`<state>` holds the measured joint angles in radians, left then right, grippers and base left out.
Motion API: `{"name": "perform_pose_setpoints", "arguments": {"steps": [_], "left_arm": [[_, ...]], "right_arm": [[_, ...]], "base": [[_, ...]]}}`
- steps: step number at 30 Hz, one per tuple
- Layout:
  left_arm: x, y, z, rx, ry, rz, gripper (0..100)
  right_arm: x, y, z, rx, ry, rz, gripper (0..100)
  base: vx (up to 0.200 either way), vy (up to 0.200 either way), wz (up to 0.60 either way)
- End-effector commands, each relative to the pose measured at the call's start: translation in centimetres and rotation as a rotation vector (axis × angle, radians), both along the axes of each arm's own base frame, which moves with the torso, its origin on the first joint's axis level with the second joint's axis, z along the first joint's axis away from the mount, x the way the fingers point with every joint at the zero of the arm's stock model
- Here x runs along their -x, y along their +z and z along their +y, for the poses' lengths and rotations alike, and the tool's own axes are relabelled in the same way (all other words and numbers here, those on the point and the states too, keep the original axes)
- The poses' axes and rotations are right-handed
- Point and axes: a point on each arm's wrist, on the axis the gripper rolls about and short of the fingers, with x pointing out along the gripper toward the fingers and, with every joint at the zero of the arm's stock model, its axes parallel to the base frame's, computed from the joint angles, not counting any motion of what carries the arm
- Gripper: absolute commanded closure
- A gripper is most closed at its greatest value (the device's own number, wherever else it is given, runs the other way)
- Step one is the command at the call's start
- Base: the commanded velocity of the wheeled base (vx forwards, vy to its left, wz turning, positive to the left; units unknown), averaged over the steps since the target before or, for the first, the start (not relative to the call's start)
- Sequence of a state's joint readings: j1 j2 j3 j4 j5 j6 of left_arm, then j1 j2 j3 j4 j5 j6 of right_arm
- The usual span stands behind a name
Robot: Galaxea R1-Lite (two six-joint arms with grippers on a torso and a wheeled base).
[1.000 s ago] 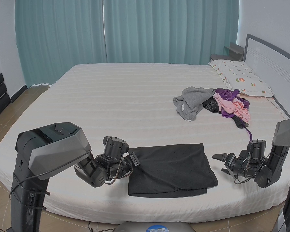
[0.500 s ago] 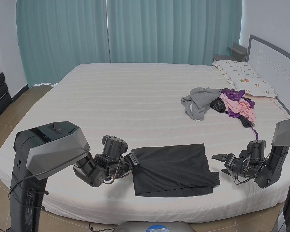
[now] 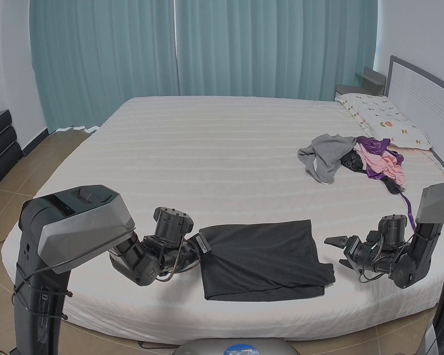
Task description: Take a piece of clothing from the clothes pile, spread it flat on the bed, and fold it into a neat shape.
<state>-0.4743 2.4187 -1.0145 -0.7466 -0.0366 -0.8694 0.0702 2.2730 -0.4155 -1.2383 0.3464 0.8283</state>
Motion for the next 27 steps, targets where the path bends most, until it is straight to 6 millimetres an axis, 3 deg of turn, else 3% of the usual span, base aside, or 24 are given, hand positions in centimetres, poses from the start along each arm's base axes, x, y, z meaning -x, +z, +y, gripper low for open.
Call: {"name": "perform_pose_setpoints", "arguments": {"steps": [1,23,27], "left_arm": [[-0.12,0.1,0.24,0.001,0.008,-0.003,100],[-0.29,0.13,0.5,0.002,0.014,-0.004,100],[-0.26,0.13,0.44,0.002,0.013,-0.004,100]], "right_arm": [[-0.01,-0.05,0.01,0.001,0.001,0.0,0],[0.06,-0.07,0.19,0.0,0.007,0.004,0],[0.06,-0.07,0.19,0.0,0.007,0.004,0]], "base": [[0.0,0.2,0.0],[0.0,0.2,0.0],[0.0,0.0,0.0]]}}
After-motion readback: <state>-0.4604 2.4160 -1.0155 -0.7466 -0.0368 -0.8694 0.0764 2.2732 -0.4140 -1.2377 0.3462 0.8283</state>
